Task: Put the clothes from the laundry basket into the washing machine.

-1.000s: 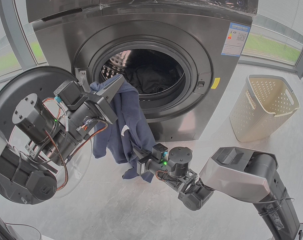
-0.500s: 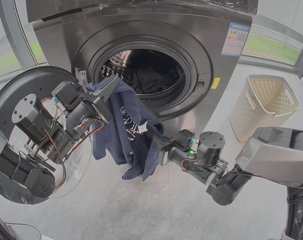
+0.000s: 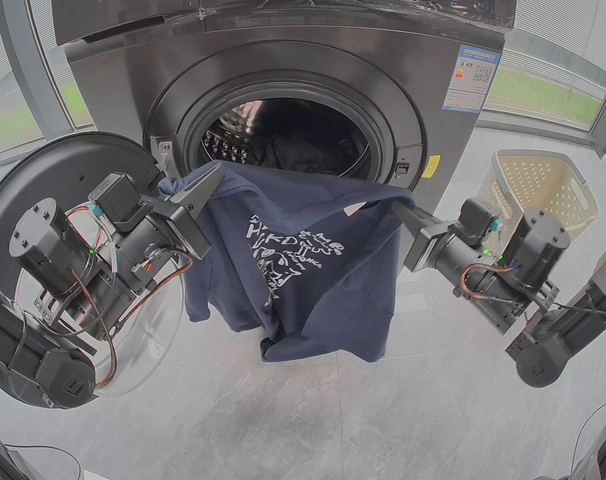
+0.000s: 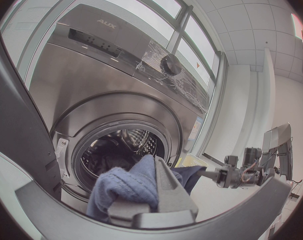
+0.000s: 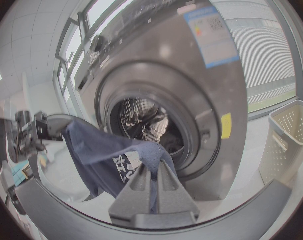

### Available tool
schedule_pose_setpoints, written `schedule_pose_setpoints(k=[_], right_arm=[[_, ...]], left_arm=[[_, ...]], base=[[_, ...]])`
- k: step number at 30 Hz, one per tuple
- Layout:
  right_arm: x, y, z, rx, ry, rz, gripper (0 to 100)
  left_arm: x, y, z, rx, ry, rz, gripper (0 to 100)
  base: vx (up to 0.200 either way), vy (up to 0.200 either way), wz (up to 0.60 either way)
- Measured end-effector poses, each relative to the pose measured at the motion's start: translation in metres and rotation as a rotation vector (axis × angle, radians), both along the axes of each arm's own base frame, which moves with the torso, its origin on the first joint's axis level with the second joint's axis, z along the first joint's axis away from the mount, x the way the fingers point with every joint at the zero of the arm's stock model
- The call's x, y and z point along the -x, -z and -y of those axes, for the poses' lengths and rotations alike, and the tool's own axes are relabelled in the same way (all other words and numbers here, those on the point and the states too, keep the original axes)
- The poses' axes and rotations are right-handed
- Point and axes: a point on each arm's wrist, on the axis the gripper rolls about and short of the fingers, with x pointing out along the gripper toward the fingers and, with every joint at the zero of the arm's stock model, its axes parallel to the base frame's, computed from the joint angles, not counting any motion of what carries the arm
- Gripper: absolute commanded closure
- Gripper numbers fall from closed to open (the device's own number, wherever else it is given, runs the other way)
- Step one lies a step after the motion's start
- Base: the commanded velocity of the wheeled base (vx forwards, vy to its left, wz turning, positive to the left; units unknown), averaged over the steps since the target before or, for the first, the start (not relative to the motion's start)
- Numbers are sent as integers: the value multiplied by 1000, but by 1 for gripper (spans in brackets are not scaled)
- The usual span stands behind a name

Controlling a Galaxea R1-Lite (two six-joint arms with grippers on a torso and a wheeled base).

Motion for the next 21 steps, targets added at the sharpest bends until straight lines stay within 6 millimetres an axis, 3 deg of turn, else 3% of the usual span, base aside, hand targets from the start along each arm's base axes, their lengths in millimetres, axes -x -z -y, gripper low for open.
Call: schedule_pose_setpoints(k=[9, 21], right_arm=[[12, -46, 22, -93, 47, 116, 100], [27, -70, 27, -140, 35, 192, 100]], left_arm=[[12, 0, -2, -8, 9, 1, 100], [17, -14, -5, 17, 8, 45, 100]], base=[[0, 0, 0], [0, 0, 0]])
